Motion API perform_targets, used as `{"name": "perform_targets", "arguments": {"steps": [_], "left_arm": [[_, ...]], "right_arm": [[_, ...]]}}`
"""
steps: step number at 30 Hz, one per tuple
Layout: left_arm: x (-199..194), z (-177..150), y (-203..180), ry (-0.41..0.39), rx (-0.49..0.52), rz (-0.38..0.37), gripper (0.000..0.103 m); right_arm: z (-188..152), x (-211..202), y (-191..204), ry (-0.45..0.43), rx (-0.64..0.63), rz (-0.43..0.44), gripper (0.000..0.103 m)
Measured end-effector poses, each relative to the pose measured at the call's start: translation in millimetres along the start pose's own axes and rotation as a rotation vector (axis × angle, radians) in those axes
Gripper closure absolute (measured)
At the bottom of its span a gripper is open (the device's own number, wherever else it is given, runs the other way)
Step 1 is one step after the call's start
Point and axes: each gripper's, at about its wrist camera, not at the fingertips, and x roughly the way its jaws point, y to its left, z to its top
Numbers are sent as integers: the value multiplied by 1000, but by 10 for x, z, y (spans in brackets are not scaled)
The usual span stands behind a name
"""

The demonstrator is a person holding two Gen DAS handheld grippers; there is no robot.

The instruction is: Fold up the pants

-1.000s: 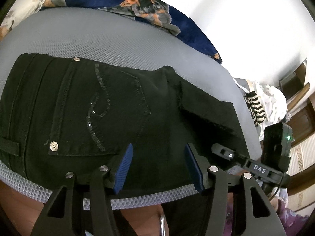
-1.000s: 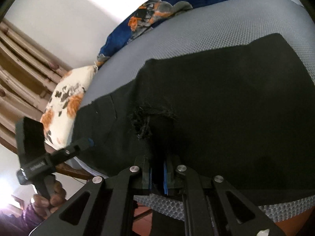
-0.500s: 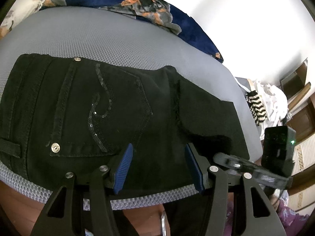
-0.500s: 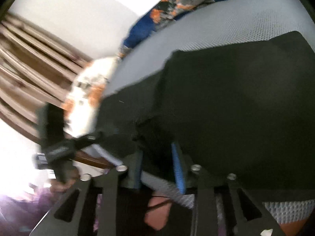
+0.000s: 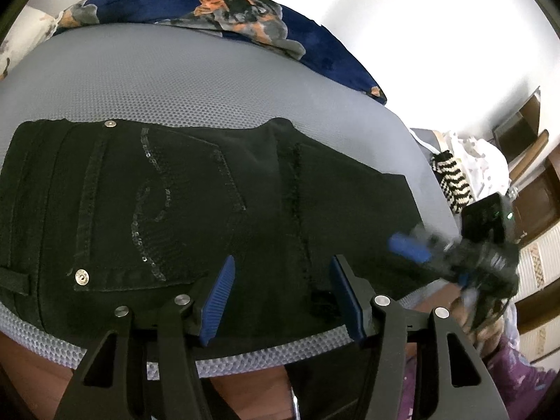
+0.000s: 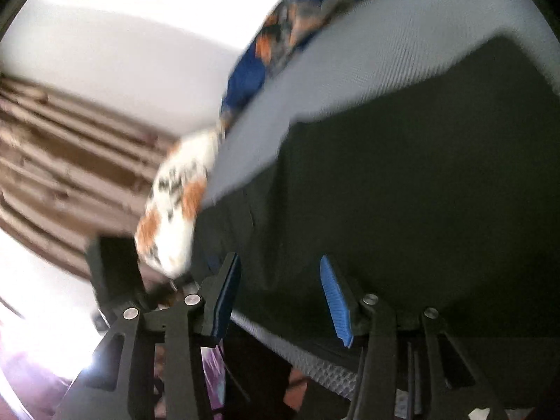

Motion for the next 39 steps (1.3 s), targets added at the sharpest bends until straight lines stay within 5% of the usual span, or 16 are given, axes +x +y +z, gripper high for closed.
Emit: {"name": "perform_targets", "arguments": {"steps": [2,4,8,12,15,20,26,29,31,34,39], "left_arm": [[-8,-1,29,1,-10,9,45],[-32,-11,69,4,-21,18,45],[-184,6,142,-20,-30,45,45],[-440,78,331,-71,-69,70,43],[-630,135,585,-111,-107,129,35],[-989,239,1088,-172,-168,155,35],[-994,403,1788,-117,-202,-42,33],[-824,478,2010,-52,-144,21,33],[-722,500,2201,-22,-166,-9,33],[-577,515,2386,23,-225,-102,33],[-289,569,2338,90,-185,-280,32]], "right_arm": [[-121,184,59,56,-107,-111,67],[-161,221,212,74,-228,-183,64],[-26,-61,282,-26,-195,-134,64],[79,-284,90,-148,-143,-190,64],[96,-150,-171,-56,-124,-332,74],[141,-461,-5,-195,-40,-149,70],[-12,-103,360,-83,-85,-80,62],[-144,17,511,-46,-116,-73,62],[-171,41,561,-40,-111,-61,61],[-181,85,606,-33,-100,-54,59],[-111,231,607,-31,-39,-26,56]]}}
